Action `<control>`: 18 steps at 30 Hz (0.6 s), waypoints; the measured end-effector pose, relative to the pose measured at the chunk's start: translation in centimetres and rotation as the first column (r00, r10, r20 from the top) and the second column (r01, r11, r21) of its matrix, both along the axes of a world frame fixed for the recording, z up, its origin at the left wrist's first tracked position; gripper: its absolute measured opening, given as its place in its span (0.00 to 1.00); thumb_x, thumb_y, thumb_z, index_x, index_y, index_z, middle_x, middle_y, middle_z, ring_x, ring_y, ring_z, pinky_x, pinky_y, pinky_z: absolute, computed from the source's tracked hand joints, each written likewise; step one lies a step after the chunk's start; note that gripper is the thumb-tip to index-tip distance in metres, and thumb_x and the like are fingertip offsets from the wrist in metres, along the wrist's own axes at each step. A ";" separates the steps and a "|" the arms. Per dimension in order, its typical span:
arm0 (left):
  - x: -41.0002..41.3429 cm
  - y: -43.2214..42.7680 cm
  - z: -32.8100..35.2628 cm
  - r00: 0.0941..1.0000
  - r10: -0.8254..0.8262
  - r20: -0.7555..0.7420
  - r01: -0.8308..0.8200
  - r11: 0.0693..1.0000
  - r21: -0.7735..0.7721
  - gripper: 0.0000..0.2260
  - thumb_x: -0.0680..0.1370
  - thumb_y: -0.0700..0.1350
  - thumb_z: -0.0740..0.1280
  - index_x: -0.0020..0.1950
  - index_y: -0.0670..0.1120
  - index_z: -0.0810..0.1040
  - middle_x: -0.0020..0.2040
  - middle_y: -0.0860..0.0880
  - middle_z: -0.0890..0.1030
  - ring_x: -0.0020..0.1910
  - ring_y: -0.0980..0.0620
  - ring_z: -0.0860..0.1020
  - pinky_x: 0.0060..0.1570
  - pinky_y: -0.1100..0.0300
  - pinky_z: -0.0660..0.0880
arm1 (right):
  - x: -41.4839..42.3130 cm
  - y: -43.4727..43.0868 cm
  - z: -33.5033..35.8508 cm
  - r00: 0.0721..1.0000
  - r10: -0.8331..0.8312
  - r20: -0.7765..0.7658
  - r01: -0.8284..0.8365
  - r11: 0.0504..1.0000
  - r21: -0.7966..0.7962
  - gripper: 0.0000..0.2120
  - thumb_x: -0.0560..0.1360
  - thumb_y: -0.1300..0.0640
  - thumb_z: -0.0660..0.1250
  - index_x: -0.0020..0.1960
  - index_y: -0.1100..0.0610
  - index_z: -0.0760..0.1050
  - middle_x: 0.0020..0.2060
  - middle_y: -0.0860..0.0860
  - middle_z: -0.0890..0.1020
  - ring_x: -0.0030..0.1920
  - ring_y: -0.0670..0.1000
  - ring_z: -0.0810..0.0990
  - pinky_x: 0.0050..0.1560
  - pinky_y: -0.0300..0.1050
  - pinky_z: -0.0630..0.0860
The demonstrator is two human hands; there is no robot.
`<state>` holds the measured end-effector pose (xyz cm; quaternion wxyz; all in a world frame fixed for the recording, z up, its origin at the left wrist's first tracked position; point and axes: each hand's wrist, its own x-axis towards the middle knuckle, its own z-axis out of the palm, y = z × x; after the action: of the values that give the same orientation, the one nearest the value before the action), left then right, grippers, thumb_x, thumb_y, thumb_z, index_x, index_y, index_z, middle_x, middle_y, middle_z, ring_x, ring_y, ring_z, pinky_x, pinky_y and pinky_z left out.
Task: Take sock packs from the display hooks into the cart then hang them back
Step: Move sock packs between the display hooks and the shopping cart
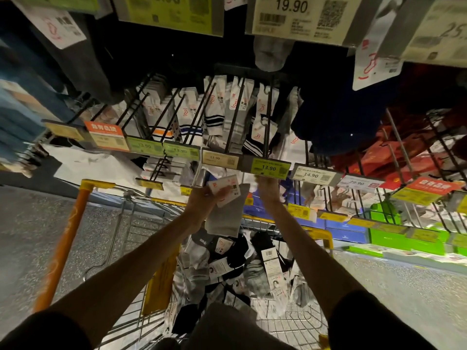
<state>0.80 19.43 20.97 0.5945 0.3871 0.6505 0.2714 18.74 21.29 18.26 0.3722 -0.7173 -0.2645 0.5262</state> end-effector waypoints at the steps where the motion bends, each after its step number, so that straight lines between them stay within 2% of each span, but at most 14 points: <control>1: -0.1 -0.2 -0.1 1.000 -0.010 0.007 0.010 1.000 -0.004 0.15 0.74 0.48 0.74 0.55 0.40 0.83 0.49 0.44 0.85 0.44 0.51 0.82 0.42 0.60 0.78 | -0.5 -0.8 -0.2 0.998 -0.014 -0.057 0.018 0.997 0.079 0.11 0.84 0.57 0.56 0.46 0.58 0.73 0.37 0.50 0.82 0.31 0.40 0.78 0.38 0.38 0.75; 3: -0.2 -0.7 0.1 0.999 -0.029 0.030 0.029 0.999 -0.012 0.14 0.75 0.49 0.73 0.55 0.40 0.83 0.46 0.46 0.85 0.45 0.50 0.82 0.41 0.62 0.78 | -1.7 -3.7 0.7 0.987 0.029 -0.158 -0.014 0.995 0.097 0.16 0.84 0.54 0.54 0.44 0.59 0.74 0.31 0.47 0.83 0.31 0.43 0.81 0.34 0.37 0.77; 4: -0.2 -1.1 0.3 0.998 -0.037 0.048 0.038 0.999 -0.015 0.13 0.76 0.48 0.73 0.55 0.41 0.83 0.46 0.47 0.84 0.45 0.51 0.82 0.40 0.64 0.78 | -2.2 -5.3 1.4 0.979 0.064 -0.195 -0.048 0.995 0.085 0.18 0.84 0.52 0.53 0.44 0.59 0.75 0.32 0.48 0.83 0.32 0.45 0.82 0.34 0.36 0.78; 6: -0.1 -1.9 0.9 0.994 -0.054 0.095 0.056 0.998 -0.018 0.11 0.77 0.47 0.71 0.56 0.42 0.82 0.45 0.49 0.84 0.44 0.52 0.82 0.39 0.64 0.77 | -2.7 -7.9 2.5 0.962 0.105 -0.251 -0.081 0.991 0.104 0.21 0.84 0.47 0.51 0.46 0.56 0.78 0.38 0.51 0.85 0.39 0.48 0.84 0.37 0.37 0.79; 8: -0.1 -2.8 1.6 0.989 -0.088 0.120 0.089 0.996 -0.007 0.10 0.78 0.46 0.70 0.55 0.43 0.82 0.44 0.50 0.84 0.43 0.53 0.82 0.38 0.64 0.77 | -3.1 -9.4 3.5 0.961 0.099 -0.260 -0.061 0.987 0.149 0.21 0.84 0.47 0.49 0.49 0.53 0.79 0.40 0.48 0.86 0.43 0.46 0.85 0.41 0.37 0.79; 11: -0.3 -4.2 2.6 0.976 -0.163 0.144 0.160 0.987 0.034 0.07 0.79 0.47 0.69 0.52 0.46 0.83 0.42 0.52 0.85 0.41 0.57 0.83 0.38 0.65 0.78 | -3.5 -11.0 5.0 0.973 0.086 -0.216 -0.032 0.970 0.241 0.19 0.84 0.48 0.52 0.57 0.56 0.79 0.48 0.50 0.86 0.50 0.49 0.84 0.49 0.44 0.80; 12: -0.4 -4.8 3.2 0.974 -0.185 0.133 0.179 0.982 0.051 0.07 0.79 0.48 0.69 0.52 0.47 0.83 0.43 0.53 0.85 0.42 0.57 0.83 0.39 0.65 0.78 | -3.4 -11.4 5.8 0.975 0.087 -0.207 -0.030 0.964 0.264 0.18 0.83 0.48 0.53 0.58 0.56 0.78 0.49 0.51 0.85 0.50 0.50 0.84 0.50 0.45 0.80; 14: -0.7 -5.8 4.0 0.966 -0.231 0.116 0.220 0.970 0.098 0.08 0.79 0.50 0.69 0.55 0.48 0.82 0.48 0.50 0.85 0.49 0.53 0.83 0.47 0.60 0.80 | -3.6 -12.2 7.3 0.979 0.087 -0.186 -0.025 0.948 0.317 0.14 0.83 0.50 0.56 0.55 0.56 0.77 0.43 0.51 0.84 0.44 0.50 0.82 0.45 0.46 0.78; 15: -0.8 -6.3 4.5 0.961 -0.249 0.122 0.236 0.965 0.114 0.08 0.79 0.50 0.69 0.55 0.49 0.82 0.50 0.49 0.85 0.51 0.50 0.83 0.51 0.57 0.80 | -3.7 -12.6 8.0 0.982 0.099 -0.159 -0.038 0.938 0.345 0.12 0.82 0.51 0.58 0.55 0.57 0.76 0.42 0.55 0.81 0.42 0.53 0.79 0.43 0.48 0.75; 16: -0.8 -6.9 5.2 0.954 -0.265 0.138 0.248 0.960 0.130 0.08 0.79 0.49 0.68 0.56 0.49 0.81 0.51 0.49 0.85 0.53 0.49 0.82 0.51 0.56 0.80 | -3.7 -13.1 8.6 0.986 0.117 -0.119 -0.065 0.926 0.373 0.10 0.81 0.51 0.61 0.55 0.57 0.75 0.41 0.58 0.78 0.40 0.53 0.75 0.41 0.48 0.72; 18: -0.9 -8.1 6.9 0.937 -0.317 0.145 0.291 0.941 0.174 0.07 0.81 0.48 0.66 0.58 0.50 0.79 0.50 0.52 0.84 0.50 0.52 0.82 0.46 0.62 0.79 | -4.0 -14.2 9.8 0.989 0.144 -0.042 -0.114 0.903 0.415 0.07 0.80 0.54 0.64 0.55 0.57 0.74 0.39 0.57 0.74 0.36 0.52 0.72 0.35 0.46 0.69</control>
<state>-0.14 11.33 27.87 0.6520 0.5020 0.5071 0.2565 14.73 7.12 28.05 0.4885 -0.5843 -0.4027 0.5077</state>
